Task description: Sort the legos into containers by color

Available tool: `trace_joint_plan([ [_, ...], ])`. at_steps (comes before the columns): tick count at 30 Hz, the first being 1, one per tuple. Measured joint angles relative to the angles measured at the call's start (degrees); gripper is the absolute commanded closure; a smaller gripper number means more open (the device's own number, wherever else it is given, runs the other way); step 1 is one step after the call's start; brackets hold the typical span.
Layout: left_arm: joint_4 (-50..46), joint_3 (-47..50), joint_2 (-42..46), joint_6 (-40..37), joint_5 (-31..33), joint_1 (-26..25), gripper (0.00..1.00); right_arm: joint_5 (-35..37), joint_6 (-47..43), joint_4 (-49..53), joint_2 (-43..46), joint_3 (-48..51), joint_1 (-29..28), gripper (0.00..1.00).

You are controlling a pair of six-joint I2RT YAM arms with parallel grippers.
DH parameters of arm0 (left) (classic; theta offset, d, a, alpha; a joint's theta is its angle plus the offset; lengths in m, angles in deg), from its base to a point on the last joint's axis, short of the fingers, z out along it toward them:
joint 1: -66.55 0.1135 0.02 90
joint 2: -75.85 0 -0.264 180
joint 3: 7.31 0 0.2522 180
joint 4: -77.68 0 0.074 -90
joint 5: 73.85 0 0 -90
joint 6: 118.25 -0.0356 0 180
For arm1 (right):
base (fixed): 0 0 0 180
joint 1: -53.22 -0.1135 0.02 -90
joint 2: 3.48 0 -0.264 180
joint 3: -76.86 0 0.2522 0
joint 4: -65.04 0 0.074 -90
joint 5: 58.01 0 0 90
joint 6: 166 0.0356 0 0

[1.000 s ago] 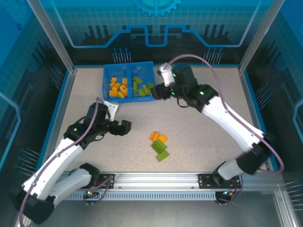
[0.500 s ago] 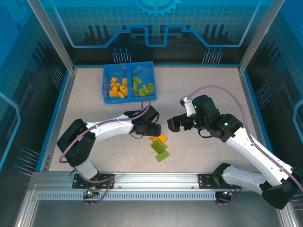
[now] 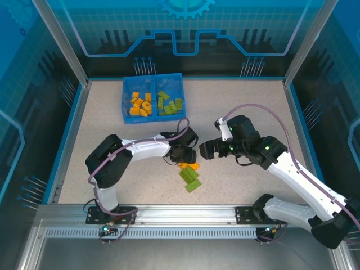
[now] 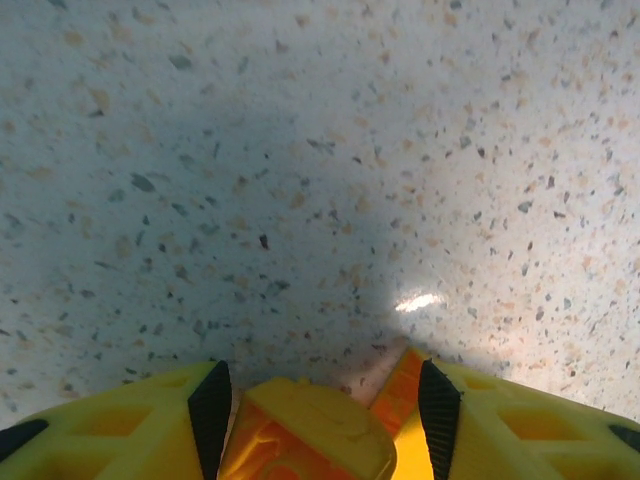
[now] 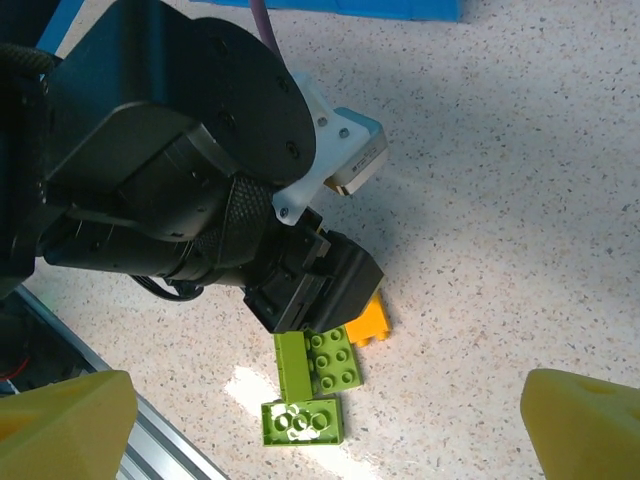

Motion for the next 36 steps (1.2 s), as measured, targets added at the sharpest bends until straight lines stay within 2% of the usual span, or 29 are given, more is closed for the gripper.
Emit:
trace_joint_plan([
  [10,-1.38,2.14,0.79,0.2,5.05,-2.27,0.44,-0.87,1.16,-0.13,0.0,1.36,0.0,0.0],
  [17,-1.75,6.49,4.28,1.22,5.64,-2.58,0.52,-1.62,2.05,-0.22,0.0,1.86,0.0,0.0],
  [28,-1.42,10.27,9.6,4.22,8.28,-2.58,0.7,-3.13,2.6,-1.29,-1.03,5.01,0.0,0.0],
  [32,-2.12,10.21,13.66,4.2,11.67,-2.1,0.72,-4.02,3.32,-2.38,-1.29,6.01,-0.02,0.0],
  [36,-3.85,9.51,18.12,3.56,14.64,1.36,0.72,-4.26,3.54,-3.52,-1.33,6.03,-0.02,0.0],
])
